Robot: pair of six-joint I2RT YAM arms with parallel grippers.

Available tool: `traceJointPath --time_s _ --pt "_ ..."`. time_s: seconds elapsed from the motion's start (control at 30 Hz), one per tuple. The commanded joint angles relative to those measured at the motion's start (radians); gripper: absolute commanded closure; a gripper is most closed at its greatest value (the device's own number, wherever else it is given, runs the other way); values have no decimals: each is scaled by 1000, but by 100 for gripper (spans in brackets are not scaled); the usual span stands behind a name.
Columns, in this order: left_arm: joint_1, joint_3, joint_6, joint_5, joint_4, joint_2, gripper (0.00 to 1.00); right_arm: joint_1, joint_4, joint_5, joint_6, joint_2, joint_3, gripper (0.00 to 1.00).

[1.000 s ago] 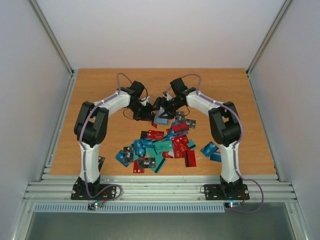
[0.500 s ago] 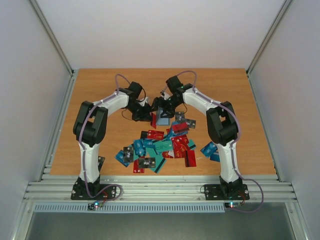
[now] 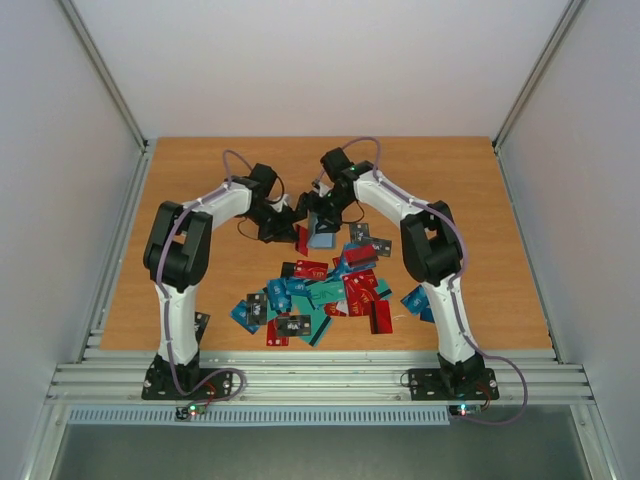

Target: Put the credit cards into the card holder

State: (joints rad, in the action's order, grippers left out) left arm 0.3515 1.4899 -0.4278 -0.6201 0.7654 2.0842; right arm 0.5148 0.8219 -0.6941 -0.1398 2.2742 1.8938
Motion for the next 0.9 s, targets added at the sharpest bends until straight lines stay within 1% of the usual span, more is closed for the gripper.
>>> traceJointPath --time_s 0.0,0.1,0.2,0.33,0.43,0.67,0.87 --pt "50 -1 25 -95 -37 52 100 88 -61 -84 13 32 131 23" --pt "46 -4 33 -101 -37 51 100 89 -63 -95 12 23 151 24" --pt "32 -28 26 -117 -56 35 100 89 -66 -97 11 10 152 24" --pt "-2 -113 -40 -157 -136 -21 100 90 -37 -84 18 17 177 24" --pt "-21 -168 -60 -153 -147 -80 100 89 12 -44 35 20 199 24" --pt "-42 -275 -47 -107 -148 -212 100 88 69 -6 52 64 244 29" --pt "-43 -300 7 -13 -45 -284 100 89 66 -18 36 99 283 31"
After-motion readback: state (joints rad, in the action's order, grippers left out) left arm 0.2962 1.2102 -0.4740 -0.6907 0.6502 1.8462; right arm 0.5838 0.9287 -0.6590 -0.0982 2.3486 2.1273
